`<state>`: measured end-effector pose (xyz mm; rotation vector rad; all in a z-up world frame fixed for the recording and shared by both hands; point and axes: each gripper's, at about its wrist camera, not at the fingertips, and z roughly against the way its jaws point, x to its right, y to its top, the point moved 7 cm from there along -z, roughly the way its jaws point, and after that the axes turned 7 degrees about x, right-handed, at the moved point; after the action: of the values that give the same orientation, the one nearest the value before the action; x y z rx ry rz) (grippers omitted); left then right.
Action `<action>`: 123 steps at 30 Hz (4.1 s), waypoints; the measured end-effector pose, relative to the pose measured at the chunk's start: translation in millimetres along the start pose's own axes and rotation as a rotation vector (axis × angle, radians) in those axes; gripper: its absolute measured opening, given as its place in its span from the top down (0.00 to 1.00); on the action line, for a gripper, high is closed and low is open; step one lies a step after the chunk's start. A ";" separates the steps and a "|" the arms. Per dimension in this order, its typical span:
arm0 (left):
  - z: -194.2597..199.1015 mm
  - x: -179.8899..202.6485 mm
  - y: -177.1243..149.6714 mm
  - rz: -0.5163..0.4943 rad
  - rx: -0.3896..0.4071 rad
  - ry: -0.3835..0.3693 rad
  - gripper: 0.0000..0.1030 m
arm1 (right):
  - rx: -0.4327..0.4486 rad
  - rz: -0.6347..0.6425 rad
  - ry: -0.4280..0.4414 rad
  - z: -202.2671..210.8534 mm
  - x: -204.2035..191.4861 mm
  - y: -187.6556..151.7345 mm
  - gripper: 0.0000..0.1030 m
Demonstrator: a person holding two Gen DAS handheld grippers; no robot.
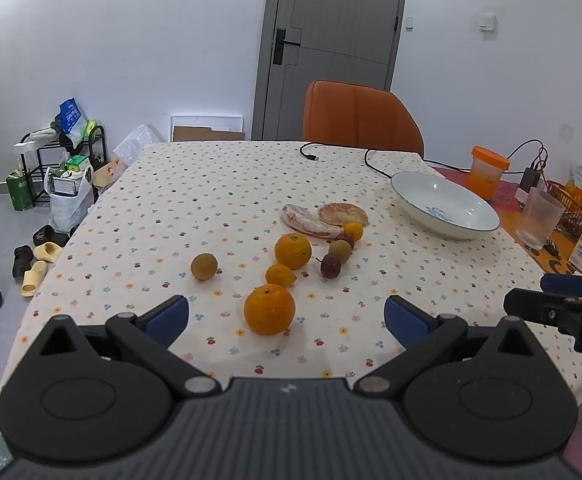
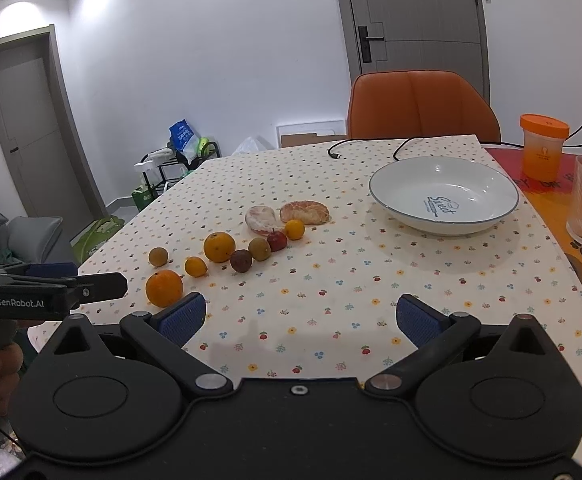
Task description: Organize fruits
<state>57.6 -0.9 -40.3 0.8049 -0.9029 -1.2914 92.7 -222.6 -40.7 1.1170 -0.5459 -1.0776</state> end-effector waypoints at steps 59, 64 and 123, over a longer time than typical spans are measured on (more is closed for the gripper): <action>-76.5 -27.3 -30.0 0.165 0.002 0.038 0.63 | -0.053 0.047 0.179 -113.0 -35.0 -3.6 0.41; -76.0 -40.6 -25.9 0.173 0.014 0.067 0.63 | -0.064 0.049 0.190 -126.3 -43.0 -2.8 0.42; -117.9 82.5 36.4 -0.046 0.071 -0.105 0.63 | 0.123 -0.148 -0.008 -90.7 84.6 39.5 0.79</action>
<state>183.5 -78.7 -51.3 0.8239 -1.0236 -1.3583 217.8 -256.4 -52.2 1.2771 -0.5480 -1.1896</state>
